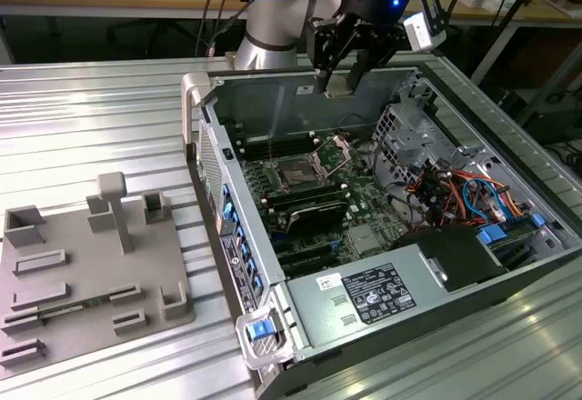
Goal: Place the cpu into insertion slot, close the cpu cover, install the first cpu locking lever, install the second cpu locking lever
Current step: 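Place the cpu into insertion slot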
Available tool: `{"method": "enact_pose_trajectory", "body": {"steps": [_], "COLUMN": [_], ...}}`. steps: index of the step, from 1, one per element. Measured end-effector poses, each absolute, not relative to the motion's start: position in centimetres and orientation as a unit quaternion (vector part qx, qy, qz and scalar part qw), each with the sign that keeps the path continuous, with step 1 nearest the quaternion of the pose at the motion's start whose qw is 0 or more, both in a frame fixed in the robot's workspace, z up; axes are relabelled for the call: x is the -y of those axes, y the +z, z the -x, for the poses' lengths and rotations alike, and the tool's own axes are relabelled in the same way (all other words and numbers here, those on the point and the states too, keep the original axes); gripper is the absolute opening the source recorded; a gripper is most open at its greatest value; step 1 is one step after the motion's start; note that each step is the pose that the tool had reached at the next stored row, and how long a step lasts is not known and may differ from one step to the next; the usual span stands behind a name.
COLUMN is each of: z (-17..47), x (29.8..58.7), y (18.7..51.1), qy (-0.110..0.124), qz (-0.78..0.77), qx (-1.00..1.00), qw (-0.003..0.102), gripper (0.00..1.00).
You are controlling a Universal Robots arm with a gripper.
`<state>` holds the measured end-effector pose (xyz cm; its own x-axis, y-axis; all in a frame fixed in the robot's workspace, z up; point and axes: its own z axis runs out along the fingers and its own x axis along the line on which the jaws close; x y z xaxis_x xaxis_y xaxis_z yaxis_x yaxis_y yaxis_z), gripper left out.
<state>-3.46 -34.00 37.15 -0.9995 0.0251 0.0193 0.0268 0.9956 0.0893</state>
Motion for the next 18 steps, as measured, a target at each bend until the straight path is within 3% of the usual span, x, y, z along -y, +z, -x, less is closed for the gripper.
{"method": "enact_pose_trajectory", "body": {"steps": [18], "z": [3.92], "x": [34.0], "y": [37.1], "qy": [-0.045], "qz": [0.043], "qx": [0.998], "qw": [0.008], "gripper": [0.55]}}
